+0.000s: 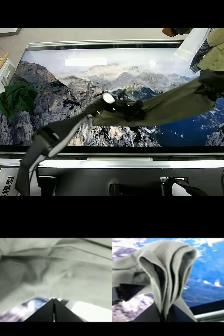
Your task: Fold the clothes and pants, and hang the long-sleeved shirts on hangers.
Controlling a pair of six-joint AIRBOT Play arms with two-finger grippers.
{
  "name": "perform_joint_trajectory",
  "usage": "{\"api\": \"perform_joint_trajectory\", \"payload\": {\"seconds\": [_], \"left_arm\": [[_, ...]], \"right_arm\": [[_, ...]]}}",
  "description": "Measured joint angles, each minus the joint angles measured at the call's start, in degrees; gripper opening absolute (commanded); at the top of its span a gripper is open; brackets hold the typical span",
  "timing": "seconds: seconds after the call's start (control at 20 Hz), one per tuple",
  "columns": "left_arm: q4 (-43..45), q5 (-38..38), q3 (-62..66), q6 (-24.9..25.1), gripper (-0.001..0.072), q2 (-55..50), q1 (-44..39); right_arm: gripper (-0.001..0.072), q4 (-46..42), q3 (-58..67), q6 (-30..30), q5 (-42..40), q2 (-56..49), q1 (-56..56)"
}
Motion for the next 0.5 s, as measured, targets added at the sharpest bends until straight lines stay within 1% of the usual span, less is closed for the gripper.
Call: {"api": "perform_joint_trajectory", "payload": {"seconds": [0.15, 0.3, 0.5], "left_arm": [[11.47, -10.08, 0.00, 0.31, 0.0016, 7.21, 7.10], [22.32, -18.95, 0.02, 0.55, 0.0017, 15.54, 14.45], [32.20, -26.71, 0.02, 1.57, 0.0017, 25.35, 22.49]], "right_arm": [[0.0030, 4.07, 0.00, 3.72, 3.26, -0.11, 2.14], [0.0030, 5.46, 0.00, 7.13, 6.45, -1.31, 7.74], [0.0030, 5.20, 0.00, 12.26, 11.41, -5.16, 18.25]]}}
